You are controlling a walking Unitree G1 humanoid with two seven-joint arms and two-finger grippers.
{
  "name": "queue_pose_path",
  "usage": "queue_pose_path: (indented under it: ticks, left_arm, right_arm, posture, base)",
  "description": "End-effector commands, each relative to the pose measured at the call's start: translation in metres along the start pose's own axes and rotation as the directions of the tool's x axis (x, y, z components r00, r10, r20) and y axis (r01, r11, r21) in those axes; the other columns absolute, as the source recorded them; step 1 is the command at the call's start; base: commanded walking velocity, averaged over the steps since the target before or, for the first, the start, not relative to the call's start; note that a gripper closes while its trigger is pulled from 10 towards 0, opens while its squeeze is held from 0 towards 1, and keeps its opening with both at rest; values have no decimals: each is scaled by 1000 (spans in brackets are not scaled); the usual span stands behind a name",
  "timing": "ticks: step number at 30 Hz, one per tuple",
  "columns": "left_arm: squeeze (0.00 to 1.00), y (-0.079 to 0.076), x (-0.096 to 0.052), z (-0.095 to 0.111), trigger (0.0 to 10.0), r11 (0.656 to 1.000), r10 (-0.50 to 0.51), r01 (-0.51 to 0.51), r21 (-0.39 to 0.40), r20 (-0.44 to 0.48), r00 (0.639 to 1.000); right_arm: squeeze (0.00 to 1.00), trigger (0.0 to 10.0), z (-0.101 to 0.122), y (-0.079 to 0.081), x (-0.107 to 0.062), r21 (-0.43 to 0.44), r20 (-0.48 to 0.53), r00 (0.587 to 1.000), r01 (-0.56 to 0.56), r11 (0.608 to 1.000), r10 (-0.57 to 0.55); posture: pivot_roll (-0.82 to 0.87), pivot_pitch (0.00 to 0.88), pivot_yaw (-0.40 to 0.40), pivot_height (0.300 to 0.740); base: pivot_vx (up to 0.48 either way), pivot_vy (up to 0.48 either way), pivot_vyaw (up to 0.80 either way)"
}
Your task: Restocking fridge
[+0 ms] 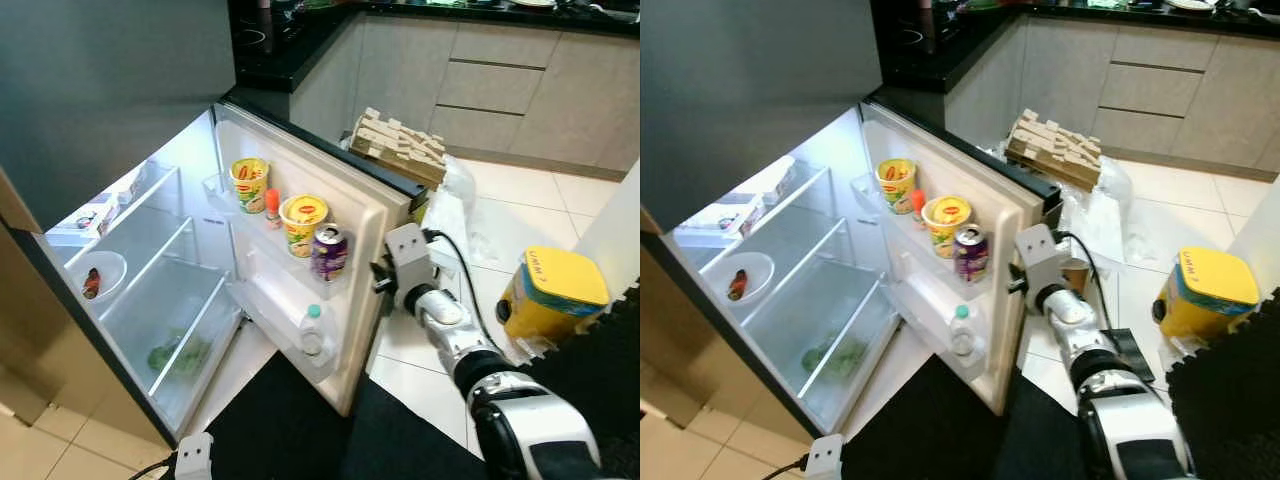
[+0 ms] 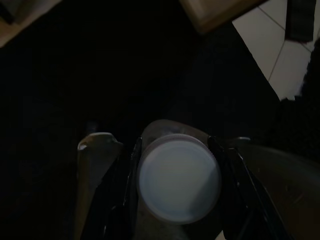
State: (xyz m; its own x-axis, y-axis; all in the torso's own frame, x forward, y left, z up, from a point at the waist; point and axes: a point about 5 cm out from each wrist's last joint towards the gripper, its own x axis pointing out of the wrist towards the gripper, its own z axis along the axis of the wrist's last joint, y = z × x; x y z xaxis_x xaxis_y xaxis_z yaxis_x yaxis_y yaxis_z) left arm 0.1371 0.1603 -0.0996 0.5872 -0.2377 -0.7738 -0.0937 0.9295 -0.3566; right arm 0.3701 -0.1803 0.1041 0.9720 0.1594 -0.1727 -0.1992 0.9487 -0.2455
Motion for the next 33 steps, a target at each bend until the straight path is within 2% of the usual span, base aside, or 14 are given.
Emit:
queue_pose_path:
  ticks: [1,3,4,9,13,16,19,20,23,25,26,28,29,33]
  left_arm:
    - [0,16,-9,-13,10000,998,55,-55,8,-64,996]
    - [0,16,-9,-13,10000,999,54,-54,8,-63,997]
    - [0,15,-8,-13,10000,999,51,-51,7,-61,997]
    - [0,14,-8,-14,10000,999,50,-49,6,-61,997]
    - [0,15,-9,-16,10000,999,53,-53,4,-65,996]
    - [0,16,-10,-16,10000,998,56,-56,5,-66,996]
    - [0,17,-10,-14,10000,998,59,-59,7,-64,996]
    - [0,17,-9,-12,10000,998,59,-59,8,-59,996]
    - [0,16,-8,-11,10000,998,58,-58,8,-57,997]
    - [0,14,-6,-7,10000,998,57,-57,11,-50,997]
    - [0,14,-6,-7,10000,998,57,-57,11,-50,997]
    - [0,13,-5,-3,10000,998,58,-57,15,-41,997]
    - [0,13,-5,-3,10000,998,58,-57,15,-41,997]
    - [0,12,-3,2,10000,998,64,-64,14,-30,997]
  right_arm:
    - [0,10000,7,-14,0,26,27,997,74,997,-75]
    - [0,10000,7,-18,0,39,22,996,84,996,-84]
    - [0,10000,5,-15,-1,61,18,999,32,998,-33]
    - [0,10000,2,-13,-1,47,8,1000,14,999,-15]
    - [0,10000,-1,-27,-4,-8,-23,991,135,991,-135]
    - [0,10000,-4,-29,-5,-34,-41,985,166,986,-167]
    - [0,10000,-19,-33,-11,-51,-107,974,196,979,-201]
    - [0,10000,-41,-34,-21,-54,-199,955,212,976,-218]
    - [0,10000,-54,-33,-27,-61,-246,944,211,976,-219]
    - [0,10000,-98,-23,-52,-66,-402,896,175,982,-187]
    - [0,10000,-98,-23,-52,-66,-402,896,175,982,-187]
    - [0,10000,-135,-12,-79,-54,-531,834,143,988,-150]
    - [0,10000,-135,-12,-79,-54,-531,834,143,988,-150]
    - [0,10000,-198,15,-143,-18,-743,666,84,996,-69]
  posture:
    - [-42,0,5,740]
    - [-42,0,5,740]
    - [-40,0,1,740]
    - [-35,0,0,740]
    - [-29,0,1,740]
    - [-30,0,1,740]
    - [-31,0,2,740]
    - [-33,0,3,740]
    - [-35,0,3,740]
    - [-39,0,2,740]
    - [-39,0,2,740]
    - [-41,0,1,740]
    - [-41,0,1,740]
    - [-41,0,-2,740]
  base:
    - [0,0,0]
    - [0,0,0]
    - [0,0,0]
    - [0,0,0]
    - [0,0,0]
    - [0,0,0]
    - [0,0,0]
    - [0,0,0]
    - [0,0,0]
    - [0,0,0]
    - [0,0,0]
    - [0,0,0]
    - [0,0,0]
    - [0,0,0]
